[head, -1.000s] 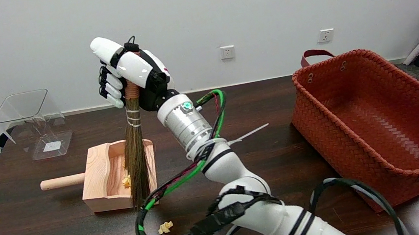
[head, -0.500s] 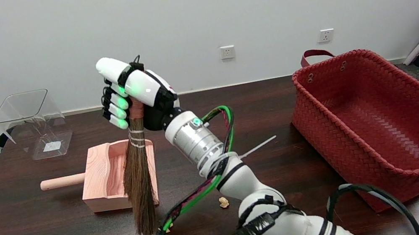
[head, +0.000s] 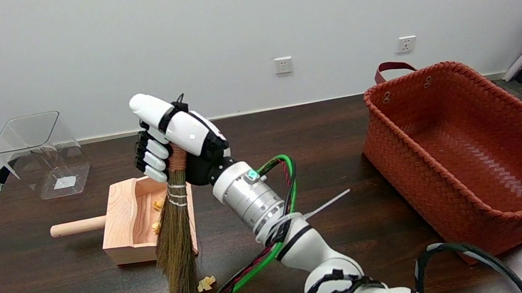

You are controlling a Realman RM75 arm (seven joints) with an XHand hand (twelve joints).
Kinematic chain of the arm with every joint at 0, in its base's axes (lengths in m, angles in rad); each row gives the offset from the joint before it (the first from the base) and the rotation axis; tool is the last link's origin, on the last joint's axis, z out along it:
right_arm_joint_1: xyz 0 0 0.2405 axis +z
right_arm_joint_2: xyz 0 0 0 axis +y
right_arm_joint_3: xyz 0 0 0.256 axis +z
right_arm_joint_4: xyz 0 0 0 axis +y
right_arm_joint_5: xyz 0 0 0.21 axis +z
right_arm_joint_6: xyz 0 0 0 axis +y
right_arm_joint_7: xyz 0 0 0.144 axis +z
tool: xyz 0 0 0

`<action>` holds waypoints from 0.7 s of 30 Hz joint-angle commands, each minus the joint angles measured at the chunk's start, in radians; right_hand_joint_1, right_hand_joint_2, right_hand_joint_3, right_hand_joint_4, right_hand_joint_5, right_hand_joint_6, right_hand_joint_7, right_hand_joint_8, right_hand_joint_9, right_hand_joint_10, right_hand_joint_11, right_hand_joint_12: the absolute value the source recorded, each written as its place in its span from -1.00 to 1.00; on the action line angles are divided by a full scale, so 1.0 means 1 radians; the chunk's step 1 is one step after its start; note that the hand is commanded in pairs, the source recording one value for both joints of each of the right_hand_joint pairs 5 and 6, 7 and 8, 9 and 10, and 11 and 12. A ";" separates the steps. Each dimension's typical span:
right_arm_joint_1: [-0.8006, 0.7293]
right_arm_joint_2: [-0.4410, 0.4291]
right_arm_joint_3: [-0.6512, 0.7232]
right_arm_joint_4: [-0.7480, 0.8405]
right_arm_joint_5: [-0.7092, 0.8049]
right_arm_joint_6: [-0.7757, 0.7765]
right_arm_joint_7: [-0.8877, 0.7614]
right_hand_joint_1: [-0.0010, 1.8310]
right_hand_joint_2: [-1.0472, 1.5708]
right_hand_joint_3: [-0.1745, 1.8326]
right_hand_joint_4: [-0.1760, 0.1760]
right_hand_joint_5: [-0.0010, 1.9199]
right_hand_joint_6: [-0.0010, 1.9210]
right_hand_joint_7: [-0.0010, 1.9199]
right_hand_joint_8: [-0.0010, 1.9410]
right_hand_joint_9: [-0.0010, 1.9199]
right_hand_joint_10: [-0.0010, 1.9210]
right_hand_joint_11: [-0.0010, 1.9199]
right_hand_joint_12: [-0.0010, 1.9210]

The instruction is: Sweep the paper balls into the dustpan.

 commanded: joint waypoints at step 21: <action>-0.041 -0.008 -0.046 -0.352 -0.328 0.338 0.505 -0.27 0.91 -0.61 0.00 1.00 1.00 1.00 0.98 1.00 1.00 1.00 1.00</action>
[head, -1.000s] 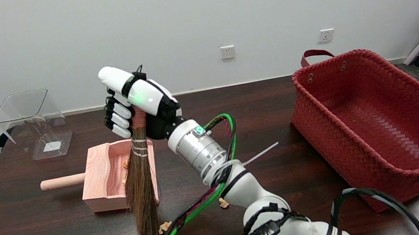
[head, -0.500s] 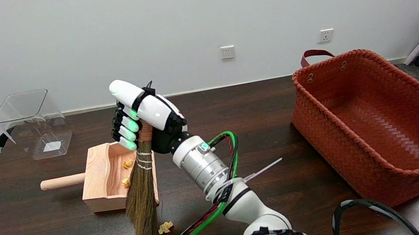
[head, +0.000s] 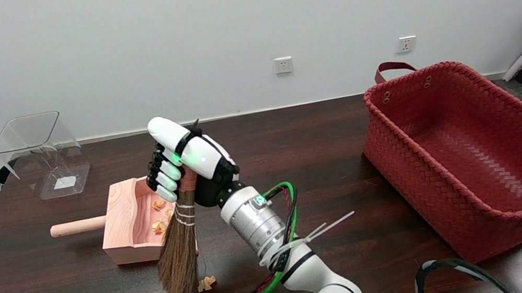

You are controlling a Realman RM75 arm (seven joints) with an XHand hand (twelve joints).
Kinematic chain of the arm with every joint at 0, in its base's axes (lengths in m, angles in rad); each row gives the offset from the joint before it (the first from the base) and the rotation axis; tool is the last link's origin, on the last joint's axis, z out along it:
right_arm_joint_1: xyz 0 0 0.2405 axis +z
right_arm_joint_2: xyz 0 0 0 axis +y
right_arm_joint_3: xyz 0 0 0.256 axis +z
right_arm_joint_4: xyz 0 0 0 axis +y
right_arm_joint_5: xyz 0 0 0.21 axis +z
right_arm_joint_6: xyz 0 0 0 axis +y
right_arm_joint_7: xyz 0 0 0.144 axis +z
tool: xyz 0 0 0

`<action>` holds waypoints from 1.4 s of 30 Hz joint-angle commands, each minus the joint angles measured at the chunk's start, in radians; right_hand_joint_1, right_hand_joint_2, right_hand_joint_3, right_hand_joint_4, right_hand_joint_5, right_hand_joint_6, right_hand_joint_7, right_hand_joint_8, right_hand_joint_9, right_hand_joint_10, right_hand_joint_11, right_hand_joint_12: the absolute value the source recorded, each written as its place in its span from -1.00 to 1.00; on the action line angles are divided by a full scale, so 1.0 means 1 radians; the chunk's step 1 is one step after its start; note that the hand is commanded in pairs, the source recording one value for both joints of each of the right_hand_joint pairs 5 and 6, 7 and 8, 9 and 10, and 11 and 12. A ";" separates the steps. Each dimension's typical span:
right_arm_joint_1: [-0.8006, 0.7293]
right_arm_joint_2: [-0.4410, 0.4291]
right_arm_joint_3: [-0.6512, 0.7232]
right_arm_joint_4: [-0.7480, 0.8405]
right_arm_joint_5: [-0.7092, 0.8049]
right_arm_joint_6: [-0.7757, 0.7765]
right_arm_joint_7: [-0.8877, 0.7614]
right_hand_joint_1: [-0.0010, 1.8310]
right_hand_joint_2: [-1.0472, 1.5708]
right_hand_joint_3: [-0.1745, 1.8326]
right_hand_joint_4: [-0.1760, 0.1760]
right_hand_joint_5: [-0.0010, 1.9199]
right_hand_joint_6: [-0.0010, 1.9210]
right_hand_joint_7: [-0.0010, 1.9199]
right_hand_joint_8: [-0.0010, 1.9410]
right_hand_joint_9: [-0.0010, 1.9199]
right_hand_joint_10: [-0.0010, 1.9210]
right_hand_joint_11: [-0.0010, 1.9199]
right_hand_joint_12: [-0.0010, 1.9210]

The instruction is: Sweep the paper balls into the dustpan.

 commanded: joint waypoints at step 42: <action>0.034 0.237 0.072 -0.232 -0.272 0.284 0.241 -0.11 0.83 -0.58 0.00 1.00 1.00 1.00 0.98 1.00 1.00 1.00 1.00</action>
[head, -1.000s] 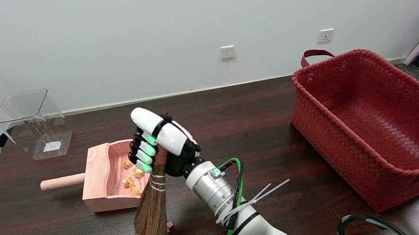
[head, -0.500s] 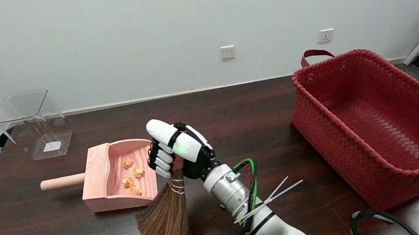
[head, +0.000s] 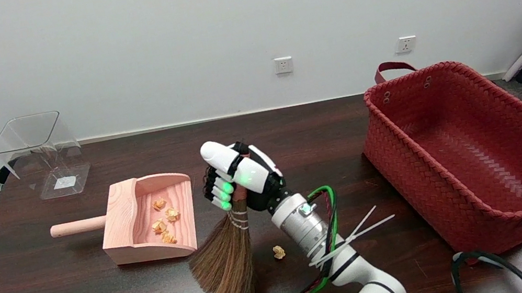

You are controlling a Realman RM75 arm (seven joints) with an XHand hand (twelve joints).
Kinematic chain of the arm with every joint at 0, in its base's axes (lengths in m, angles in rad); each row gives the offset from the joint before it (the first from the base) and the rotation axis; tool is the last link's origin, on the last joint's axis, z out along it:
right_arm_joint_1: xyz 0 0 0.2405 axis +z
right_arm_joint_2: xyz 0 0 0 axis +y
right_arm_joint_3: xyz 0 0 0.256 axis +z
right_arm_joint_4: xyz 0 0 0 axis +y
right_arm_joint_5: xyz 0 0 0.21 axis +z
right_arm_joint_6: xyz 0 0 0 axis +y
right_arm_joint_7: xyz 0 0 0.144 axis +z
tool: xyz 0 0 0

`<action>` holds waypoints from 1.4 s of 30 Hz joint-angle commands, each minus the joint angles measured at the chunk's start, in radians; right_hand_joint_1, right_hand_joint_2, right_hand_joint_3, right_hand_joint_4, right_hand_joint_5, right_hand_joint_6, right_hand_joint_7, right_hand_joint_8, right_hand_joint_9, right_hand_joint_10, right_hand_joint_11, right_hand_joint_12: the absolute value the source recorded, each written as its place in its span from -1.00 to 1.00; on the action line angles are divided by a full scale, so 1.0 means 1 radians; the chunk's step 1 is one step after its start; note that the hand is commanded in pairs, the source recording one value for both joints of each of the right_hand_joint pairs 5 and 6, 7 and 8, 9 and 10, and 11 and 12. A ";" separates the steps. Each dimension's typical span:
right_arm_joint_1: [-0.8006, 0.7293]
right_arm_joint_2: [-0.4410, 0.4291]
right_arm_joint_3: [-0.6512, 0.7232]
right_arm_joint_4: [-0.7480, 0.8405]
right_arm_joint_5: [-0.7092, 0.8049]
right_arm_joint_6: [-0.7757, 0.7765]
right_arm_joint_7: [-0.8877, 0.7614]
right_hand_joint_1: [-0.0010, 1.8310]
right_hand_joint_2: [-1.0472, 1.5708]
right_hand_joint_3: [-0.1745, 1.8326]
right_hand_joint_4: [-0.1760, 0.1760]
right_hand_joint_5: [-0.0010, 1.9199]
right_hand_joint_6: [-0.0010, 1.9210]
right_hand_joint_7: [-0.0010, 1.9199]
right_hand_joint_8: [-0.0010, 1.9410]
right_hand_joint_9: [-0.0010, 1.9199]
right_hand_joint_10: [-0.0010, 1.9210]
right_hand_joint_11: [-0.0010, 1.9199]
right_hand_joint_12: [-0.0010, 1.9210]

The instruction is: Sweep the paper balls into the dustpan.

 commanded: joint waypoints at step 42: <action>0.080 0.204 0.145 0.347 -0.008 -0.211 0.056 -0.08 0.87 -0.35 0.00 1.00 1.00 1.00 0.98 1.00 1.00 1.00 1.00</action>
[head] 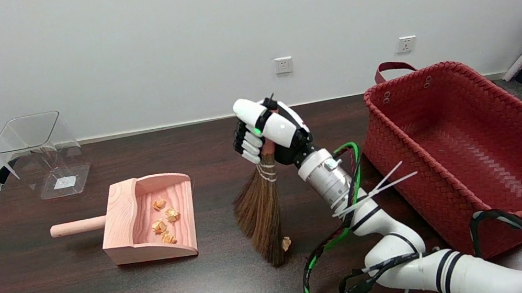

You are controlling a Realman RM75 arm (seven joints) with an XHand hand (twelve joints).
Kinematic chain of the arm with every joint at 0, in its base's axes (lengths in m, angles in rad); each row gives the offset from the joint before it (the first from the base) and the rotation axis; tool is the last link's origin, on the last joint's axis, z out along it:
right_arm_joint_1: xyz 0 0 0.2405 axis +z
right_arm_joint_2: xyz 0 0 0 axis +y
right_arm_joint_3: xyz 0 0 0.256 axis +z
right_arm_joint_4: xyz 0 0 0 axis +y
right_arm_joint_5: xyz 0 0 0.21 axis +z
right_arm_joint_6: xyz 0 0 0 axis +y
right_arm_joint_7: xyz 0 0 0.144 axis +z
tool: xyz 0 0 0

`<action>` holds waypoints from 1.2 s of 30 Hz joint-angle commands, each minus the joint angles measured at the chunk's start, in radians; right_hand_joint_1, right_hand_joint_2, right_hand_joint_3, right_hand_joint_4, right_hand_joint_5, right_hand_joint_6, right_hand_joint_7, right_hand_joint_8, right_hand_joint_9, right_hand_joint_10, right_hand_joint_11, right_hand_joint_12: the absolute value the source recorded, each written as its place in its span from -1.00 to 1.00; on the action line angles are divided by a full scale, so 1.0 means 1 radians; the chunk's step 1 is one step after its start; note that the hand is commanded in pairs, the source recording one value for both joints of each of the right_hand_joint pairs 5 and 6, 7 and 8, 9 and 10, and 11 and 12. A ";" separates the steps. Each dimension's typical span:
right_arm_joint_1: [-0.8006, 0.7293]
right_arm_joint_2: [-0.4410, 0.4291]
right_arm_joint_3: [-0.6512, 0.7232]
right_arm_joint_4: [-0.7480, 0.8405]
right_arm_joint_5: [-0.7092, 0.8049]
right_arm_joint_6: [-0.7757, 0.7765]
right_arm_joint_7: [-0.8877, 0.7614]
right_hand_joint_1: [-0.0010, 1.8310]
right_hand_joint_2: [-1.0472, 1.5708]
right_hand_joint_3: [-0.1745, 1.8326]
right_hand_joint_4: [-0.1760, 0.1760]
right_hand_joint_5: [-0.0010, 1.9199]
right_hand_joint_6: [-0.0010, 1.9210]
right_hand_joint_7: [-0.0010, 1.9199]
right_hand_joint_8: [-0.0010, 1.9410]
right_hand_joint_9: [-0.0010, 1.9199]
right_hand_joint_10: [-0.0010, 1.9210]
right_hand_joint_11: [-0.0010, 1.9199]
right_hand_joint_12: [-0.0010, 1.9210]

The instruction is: Sweep the paper balls into the dustpan.

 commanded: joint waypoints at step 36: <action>-0.074 0.182 0.241 0.574 0.061 -0.696 -0.334 -0.09 0.97 -0.35 0.00 1.00 1.00 1.00 0.98 1.00 1.00 1.00 1.00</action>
